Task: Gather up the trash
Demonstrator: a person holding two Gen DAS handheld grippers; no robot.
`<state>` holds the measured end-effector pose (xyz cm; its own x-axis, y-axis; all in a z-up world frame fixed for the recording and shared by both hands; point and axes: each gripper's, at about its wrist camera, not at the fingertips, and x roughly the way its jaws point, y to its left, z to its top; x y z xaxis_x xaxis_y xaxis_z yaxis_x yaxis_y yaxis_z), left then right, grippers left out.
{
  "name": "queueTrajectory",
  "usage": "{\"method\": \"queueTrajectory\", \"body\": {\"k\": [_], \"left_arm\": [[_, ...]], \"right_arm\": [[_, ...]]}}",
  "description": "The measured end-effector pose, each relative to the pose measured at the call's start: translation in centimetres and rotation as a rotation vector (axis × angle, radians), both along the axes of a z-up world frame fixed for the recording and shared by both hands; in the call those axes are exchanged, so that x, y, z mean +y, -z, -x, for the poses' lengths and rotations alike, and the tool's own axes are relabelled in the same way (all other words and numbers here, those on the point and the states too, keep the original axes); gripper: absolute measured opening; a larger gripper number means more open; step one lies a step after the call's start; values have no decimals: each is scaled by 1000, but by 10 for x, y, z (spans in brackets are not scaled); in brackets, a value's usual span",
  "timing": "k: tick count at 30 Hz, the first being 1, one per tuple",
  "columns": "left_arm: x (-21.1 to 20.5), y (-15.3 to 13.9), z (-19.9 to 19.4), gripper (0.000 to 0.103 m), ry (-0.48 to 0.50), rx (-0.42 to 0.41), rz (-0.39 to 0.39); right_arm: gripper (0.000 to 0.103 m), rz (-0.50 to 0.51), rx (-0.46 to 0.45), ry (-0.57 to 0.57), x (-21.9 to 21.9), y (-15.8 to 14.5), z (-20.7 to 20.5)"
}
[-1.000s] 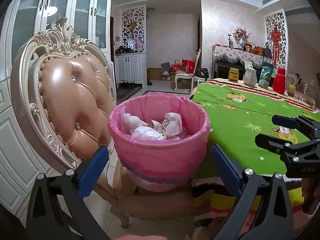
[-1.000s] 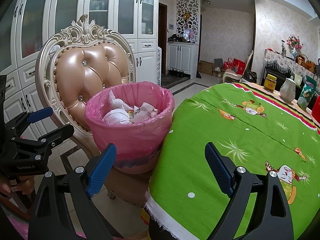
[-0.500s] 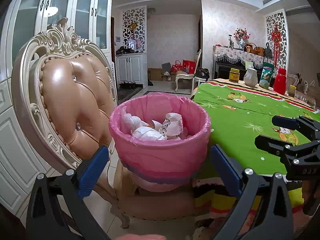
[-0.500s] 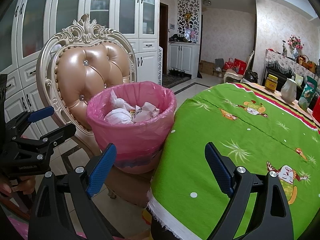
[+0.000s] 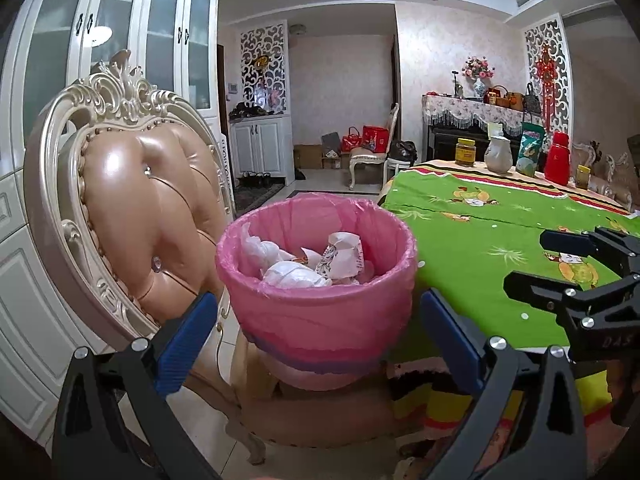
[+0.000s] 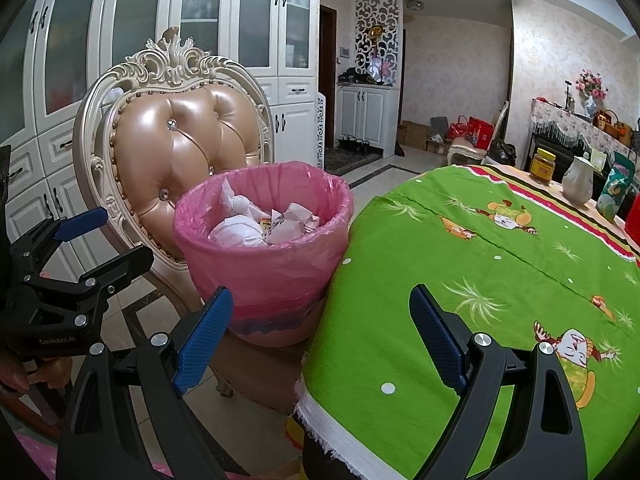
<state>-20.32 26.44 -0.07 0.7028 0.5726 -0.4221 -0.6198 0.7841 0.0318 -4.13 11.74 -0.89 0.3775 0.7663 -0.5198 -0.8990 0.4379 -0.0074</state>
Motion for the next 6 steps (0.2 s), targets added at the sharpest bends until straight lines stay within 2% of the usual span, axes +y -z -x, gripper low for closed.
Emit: {"method": "queueTrajectory", "body": {"k": [6], "left_arm": [[-1, 1, -5, 98, 3, 7, 9]], "right_arm": [[85, -5, -8, 8, -9, -3, -2]]}}
